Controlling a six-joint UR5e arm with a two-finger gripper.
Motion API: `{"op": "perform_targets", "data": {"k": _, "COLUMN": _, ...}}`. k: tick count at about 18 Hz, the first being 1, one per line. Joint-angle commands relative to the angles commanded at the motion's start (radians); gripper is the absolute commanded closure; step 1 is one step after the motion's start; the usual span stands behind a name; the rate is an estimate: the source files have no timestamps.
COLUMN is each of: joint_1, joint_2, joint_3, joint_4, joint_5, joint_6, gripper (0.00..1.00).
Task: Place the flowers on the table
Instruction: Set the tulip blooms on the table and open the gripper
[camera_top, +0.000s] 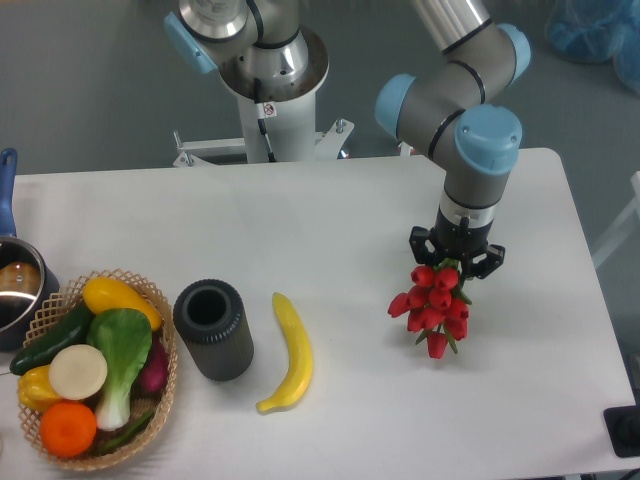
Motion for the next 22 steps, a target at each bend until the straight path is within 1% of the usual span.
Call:
{"op": "perform_targets", "data": {"k": 2, "joint_1": 0.000, "joint_2": -0.014, "joint_3": 0.003, "joint_4": 0.000, "joint_5": 0.000, "joint_6": -0.002, "gripper": 0.51}}
{"op": "perform_targets", "data": {"k": 6, "joint_1": 0.000, "joint_2": -0.015, "joint_3": 0.003, "joint_4": 0.000, "joint_5": -0.003, "joint_6": 0.000, "gripper": 0.51}}
{"op": "perform_targets", "data": {"k": 8, "joint_1": 0.000, "joint_2": -0.015, "joint_3": 0.008, "joint_4": 0.002, "joint_5": -0.003, "joint_6": 0.000, "gripper": 0.46}}
{"op": "perform_targets", "data": {"k": 9, "joint_1": 0.000, "joint_2": -0.015, "joint_3": 0.012, "joint_4": 0.002, "joint_5": -0.003, "joint_6": 0.005, "gripper": 0.36}}
{"op": "perform_targets", "data": {"k": 10, "joint_1": 0.000, "joint_2": -0.015, "joint_3": 0.021, "joint_4": 0.003, "joint_5": -0.003, "joint_6": 0.012, "gripper": 0.19}}
{"op": "perform_targets", "data": {"k": 11, "joint_1": 0.000, "joint_2": -0.015, "joint_3": 0.031, "joint_4": 0.003, "joint_5": -0.003, "joint_6": 0.012, "gripper": 0.14}}
{"op": "perform_targets", "data": {"k": 12, "joint_1": 0.000, "joint_2": -0.015, "joint_3": 0.038, "joint_4": 0.005, "joint_5": -0.003, "joint_6": 0.012, "gripper": 0.06}}
{"op": "perform_targets", "data": {"k": 13, "joint_1": 0.002, "joint_2": -0.014, "joint_3": 0.043, "joint_4": 0.005, "joint_5": -0.003, "joint_6": 0.012, "gripper": 0.01}}
{"op": "perform_targets", "data": {"k": 16, "joint_1": 0.005, "joint_2": -0.005, "joint_3": 0.049, "joint_4": 0.006, "joint_5": -0.003, "joint_6": 0.014, "gripper": 0.00}}
{"op": "perform_targets", "data": {"k": 19, "joint_1": 0.011, "joint_2": 0.000, "joint_3": 0.077, "joint_4": 0.006, "joint_5": 0.002, "joint_6": 0.014, "gripper": 0.00}}
{"op": "perform_targets", "data": {"k": 20, "joint_1": 0.018, "joint_2": 0.000, "joint_3": 0.090, "joint_4": 0.005, "joint_5": 0.005, "joint_6": 0.015, "gripper": 0.00}}
{"op": "perform_targets", "data": {"k": 22, "joint_1": 0.057, "joint_2": 0.012, "joint_3": 0.109, "joint_4": 0.002, "joint_5": 0.003, "joint_6": 0.031, "gripper": 0.00}}
